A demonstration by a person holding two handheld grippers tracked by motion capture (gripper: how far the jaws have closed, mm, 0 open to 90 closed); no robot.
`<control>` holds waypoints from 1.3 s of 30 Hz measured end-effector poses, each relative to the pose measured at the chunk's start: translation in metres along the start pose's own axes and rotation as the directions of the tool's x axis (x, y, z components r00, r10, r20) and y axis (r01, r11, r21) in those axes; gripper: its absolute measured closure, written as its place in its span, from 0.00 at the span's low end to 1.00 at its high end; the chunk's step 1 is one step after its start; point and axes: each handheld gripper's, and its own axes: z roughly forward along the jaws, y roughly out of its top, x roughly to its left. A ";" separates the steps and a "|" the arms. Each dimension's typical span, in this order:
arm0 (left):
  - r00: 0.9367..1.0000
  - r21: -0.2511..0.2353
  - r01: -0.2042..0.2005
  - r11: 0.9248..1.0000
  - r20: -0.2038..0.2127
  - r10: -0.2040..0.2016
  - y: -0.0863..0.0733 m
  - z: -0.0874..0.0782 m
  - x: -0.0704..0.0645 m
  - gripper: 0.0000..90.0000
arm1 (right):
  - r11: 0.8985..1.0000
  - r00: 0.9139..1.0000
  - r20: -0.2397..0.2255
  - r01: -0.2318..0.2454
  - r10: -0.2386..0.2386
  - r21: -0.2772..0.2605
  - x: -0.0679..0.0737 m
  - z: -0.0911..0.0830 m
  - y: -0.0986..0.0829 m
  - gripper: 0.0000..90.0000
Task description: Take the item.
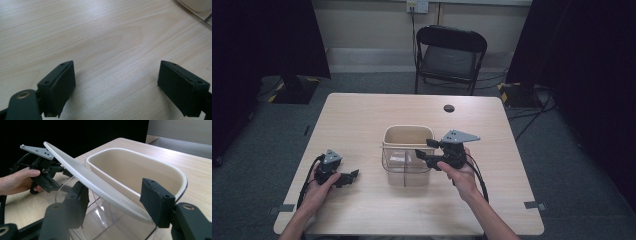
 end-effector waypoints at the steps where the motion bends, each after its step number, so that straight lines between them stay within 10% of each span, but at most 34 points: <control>1: 1.000 0.000 0.000 1.000 0.000 0.000 0.000 0.000 0.000 0.16 | 1.000 1.000 -0.002 -0.004 0.004 -0.001 0.000 0.000 0.000 0.44; 39: 1.000 -0.002 0.002 1.000 0.001 -0.002 0.000 0.000 0.000 0.16 | 1.000 1.000 -0.013 -0.008 0.008 -0.005 -0.004 0.003 0.001 0.45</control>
